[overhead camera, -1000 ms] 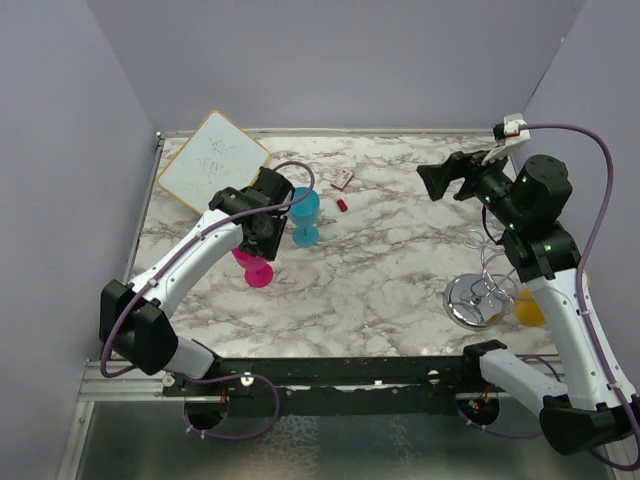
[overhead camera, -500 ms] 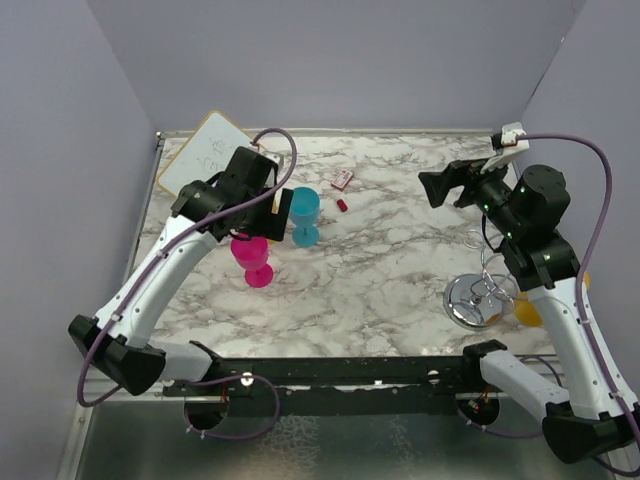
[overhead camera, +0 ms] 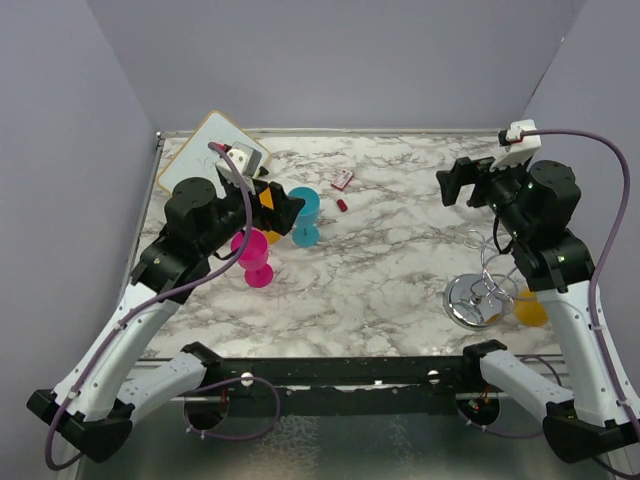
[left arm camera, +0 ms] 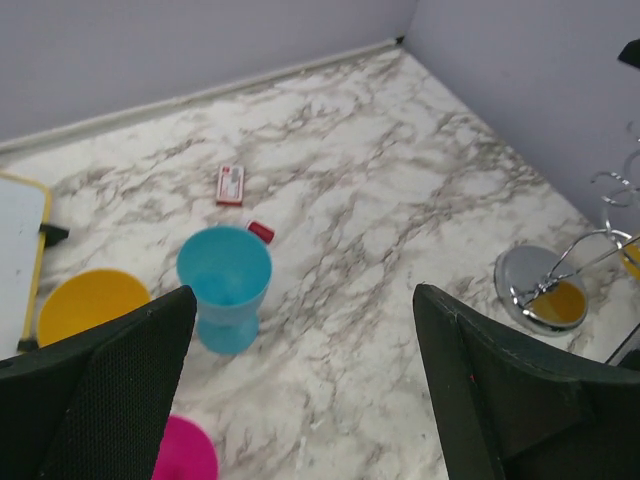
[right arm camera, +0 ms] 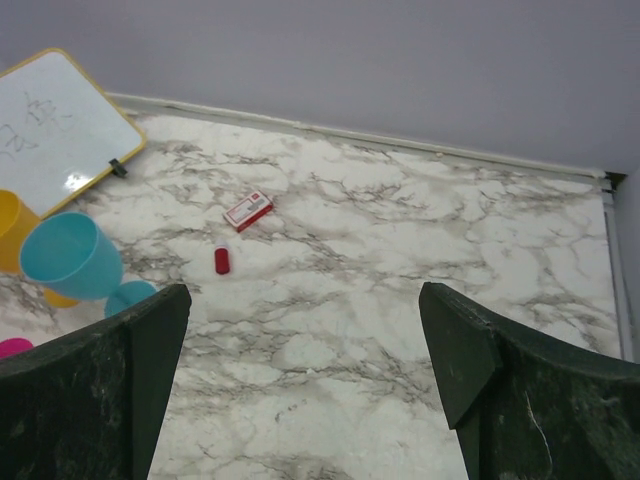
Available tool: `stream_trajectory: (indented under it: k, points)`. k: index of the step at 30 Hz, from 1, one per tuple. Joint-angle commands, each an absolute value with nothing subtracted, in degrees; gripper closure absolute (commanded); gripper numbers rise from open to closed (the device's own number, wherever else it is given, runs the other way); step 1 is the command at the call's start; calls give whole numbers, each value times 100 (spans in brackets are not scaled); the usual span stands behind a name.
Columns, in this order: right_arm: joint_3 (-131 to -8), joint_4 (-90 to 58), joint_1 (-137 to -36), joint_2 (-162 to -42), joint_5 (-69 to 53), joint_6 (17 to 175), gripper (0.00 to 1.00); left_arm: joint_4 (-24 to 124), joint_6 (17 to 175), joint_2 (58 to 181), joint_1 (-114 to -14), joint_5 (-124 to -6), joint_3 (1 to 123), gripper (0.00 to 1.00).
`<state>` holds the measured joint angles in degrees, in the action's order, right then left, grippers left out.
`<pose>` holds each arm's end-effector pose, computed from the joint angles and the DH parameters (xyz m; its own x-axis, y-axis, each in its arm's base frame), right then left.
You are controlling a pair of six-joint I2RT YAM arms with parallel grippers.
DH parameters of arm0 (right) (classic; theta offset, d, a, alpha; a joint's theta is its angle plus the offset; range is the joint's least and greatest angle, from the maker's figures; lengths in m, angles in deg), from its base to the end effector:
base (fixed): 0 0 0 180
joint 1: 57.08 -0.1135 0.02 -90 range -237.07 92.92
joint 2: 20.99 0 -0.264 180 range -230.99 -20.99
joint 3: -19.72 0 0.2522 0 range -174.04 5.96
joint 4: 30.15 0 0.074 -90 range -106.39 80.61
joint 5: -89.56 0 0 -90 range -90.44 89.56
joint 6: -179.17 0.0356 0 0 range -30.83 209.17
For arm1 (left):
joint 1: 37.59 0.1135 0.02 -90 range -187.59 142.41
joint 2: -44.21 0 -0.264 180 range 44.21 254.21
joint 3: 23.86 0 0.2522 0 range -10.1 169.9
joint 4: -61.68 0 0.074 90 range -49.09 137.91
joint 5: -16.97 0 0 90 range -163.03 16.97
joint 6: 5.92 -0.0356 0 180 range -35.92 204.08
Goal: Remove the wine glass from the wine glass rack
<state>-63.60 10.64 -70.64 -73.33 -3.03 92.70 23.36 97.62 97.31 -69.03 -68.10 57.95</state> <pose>0.1774 0.0444 0.4336 -0.1824 0.0193 -0.9830 -0.2668 0.9613 0.0684 0.1610 -0.1020 0.4275 -0.2771 -0.1040 -0.9552 0.5422 0.8038 -0.2448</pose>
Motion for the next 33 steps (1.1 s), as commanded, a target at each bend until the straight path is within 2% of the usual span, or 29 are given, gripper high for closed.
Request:
stream_trajectory:
  k: [1,9,17,21,27,33]
  points:
    - [-6942,1998,-7105,-7439,673,8908,0,4641,10003,9779,-6889,-5857,5317,8]
    - [-7447,2681,-7105,-7718,2239,8683,1,5401,9526,9753,-7724,-6528,4537,7]
    - [-7264,2581,-7092,-7835,3910,8904,1,5032,8907,9480,-8596,-7717,4215,1]
    - [-7557,2632,-6832,-8180,4137,9164,1,4823,8364,9421,-9077,-8354,4191,0]
    - [-8029,3249,-5264,-8742,3082,9781,1,4796,8048,9273,-9652,-8880,4103,0]
    - [-7950,3525,-4735,-8522,3586,10236,1,4800,7912,9147,-10218,-9353,4039,0]
